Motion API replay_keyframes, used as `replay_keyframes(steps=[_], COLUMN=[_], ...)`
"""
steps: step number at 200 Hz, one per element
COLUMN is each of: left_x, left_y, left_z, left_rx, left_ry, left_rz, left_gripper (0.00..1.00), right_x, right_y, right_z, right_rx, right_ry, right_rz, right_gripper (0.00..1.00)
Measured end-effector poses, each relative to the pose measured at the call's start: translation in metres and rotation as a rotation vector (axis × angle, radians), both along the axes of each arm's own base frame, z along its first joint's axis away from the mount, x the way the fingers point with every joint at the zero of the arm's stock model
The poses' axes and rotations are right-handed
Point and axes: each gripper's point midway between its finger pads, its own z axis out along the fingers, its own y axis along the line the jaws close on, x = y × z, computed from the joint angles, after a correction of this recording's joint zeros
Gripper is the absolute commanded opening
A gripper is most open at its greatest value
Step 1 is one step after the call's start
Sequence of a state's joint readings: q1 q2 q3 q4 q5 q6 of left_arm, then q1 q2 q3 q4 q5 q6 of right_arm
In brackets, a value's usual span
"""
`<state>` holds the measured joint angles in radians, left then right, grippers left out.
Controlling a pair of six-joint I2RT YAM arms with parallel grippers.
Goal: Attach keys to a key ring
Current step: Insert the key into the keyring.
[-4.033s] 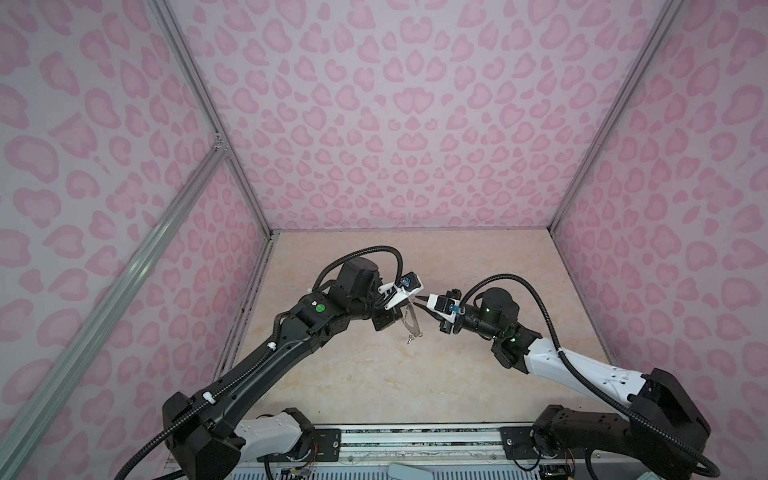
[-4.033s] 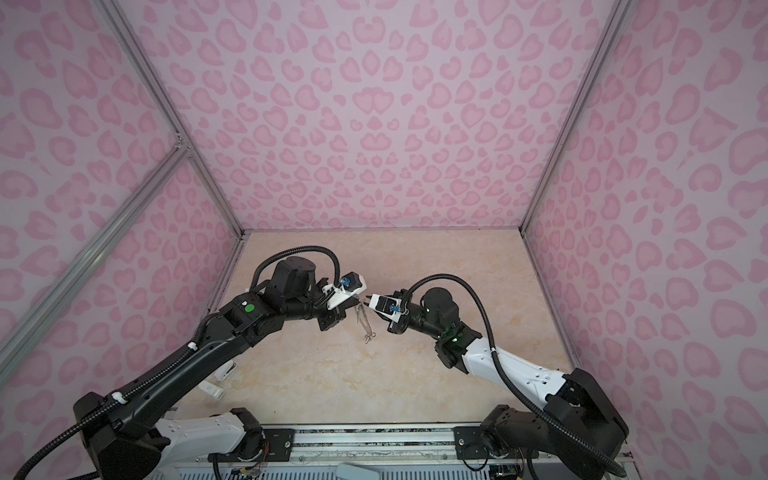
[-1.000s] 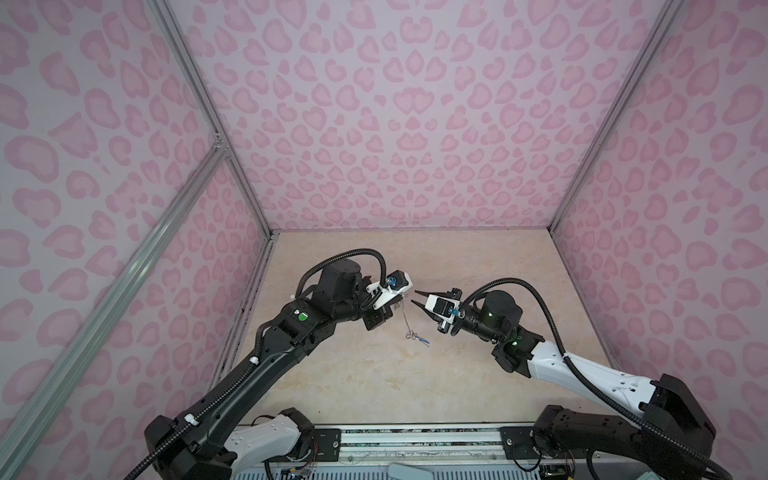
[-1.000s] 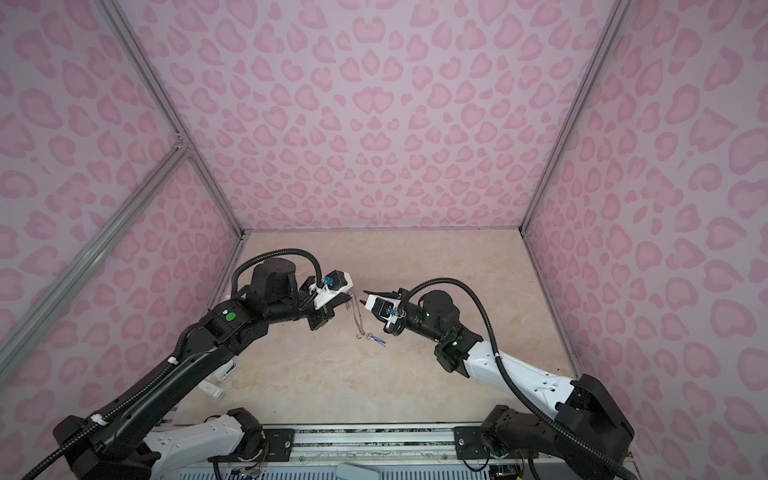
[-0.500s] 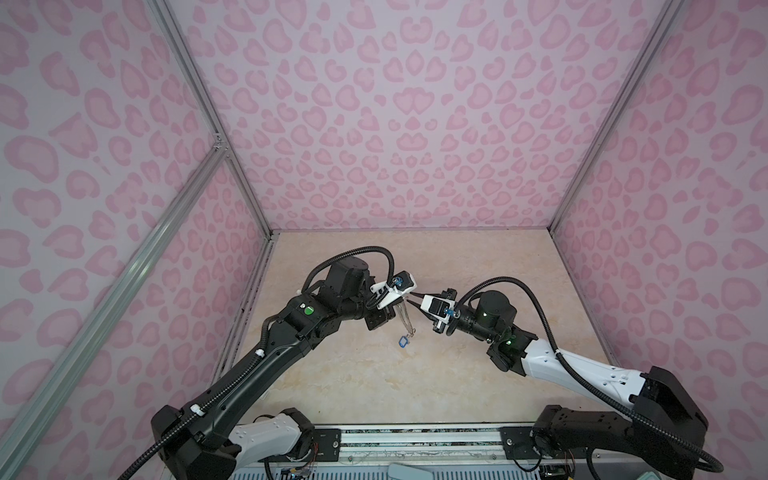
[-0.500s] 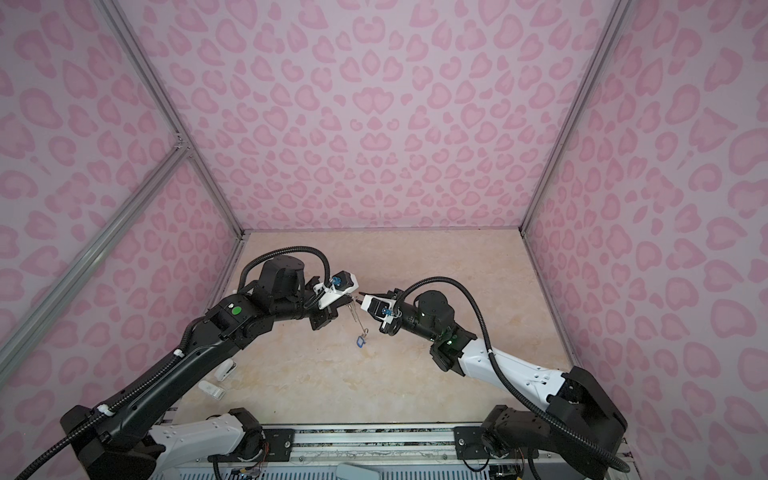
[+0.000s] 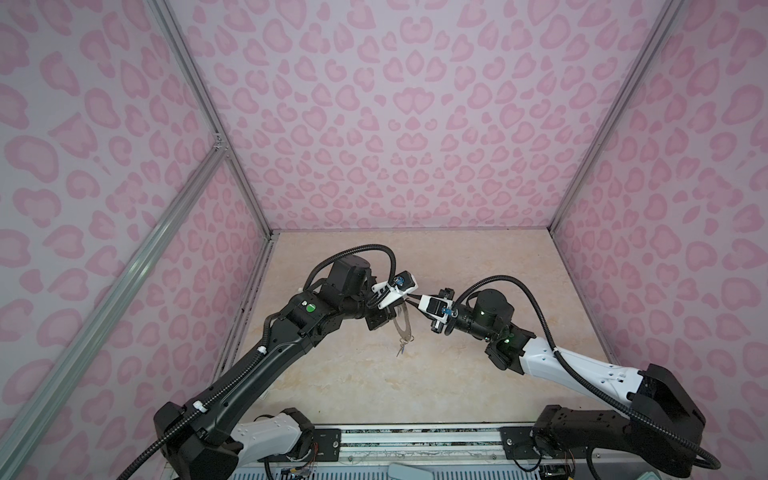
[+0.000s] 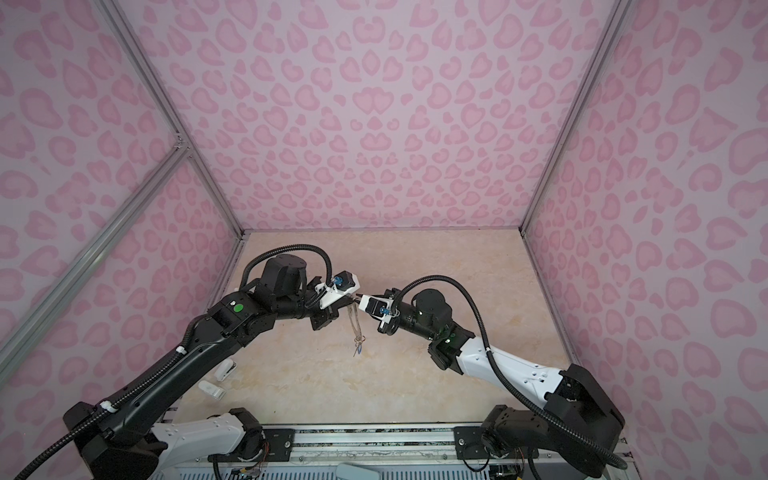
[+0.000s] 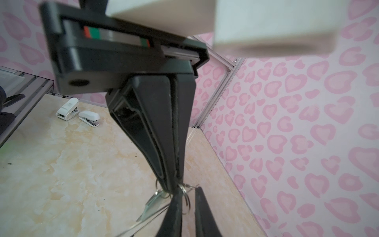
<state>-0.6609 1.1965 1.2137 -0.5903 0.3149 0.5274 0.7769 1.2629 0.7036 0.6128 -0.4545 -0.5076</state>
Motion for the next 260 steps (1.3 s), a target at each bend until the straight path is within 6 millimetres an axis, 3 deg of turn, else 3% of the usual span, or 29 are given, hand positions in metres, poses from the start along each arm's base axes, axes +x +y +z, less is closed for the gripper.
replay_keyframes(steps=[74, 98, 147, 172, 180, 260], left_x=[-0.005, -0.007, -0.001, 0.003, 0.002, 0.006], left_y=[0.002, 0.004, 0.018, 0.025, 0.023, 0.005], left_z=[-0.001, -0.001, -0.009, -0.02, -0.024, -0.031], left_rx=[0.023, 0.029, -0.011, -0.053, -0.067, -0.193], left_ry=[-0.02, -0.038, -0.022, 0.011, 0.029, 0.099], left_rz=[-0.038, -0.048, 0.011, 0.055, 0.056, 0.055], left_gripper=[0.04, 0.24, 0.34, 0.35, 0.41, 0.4], right_x=[-0.003, -0.005, -0.002, -0.002, -0.002, -0.001], right_y=[0.003, 0.004, -0.002, -0.003, -0.003, -0.005], right_z=[-0.006, -0.007, -0.015, -0.01, -0.008, -0.003], right_rx=[-0.038, -0.041, -0.032, -0.005, 0.003, 0.055], right_ry=[-0.002, -0.003, 0.027, 0.031, 0.023, 0.033], right_rz=[0.018, 0.029, -0.001, -0.002, -0.002, -0.008], right_gripper=[0.01, 0.0, 0.0, 0.0, 0.0, 0.0])
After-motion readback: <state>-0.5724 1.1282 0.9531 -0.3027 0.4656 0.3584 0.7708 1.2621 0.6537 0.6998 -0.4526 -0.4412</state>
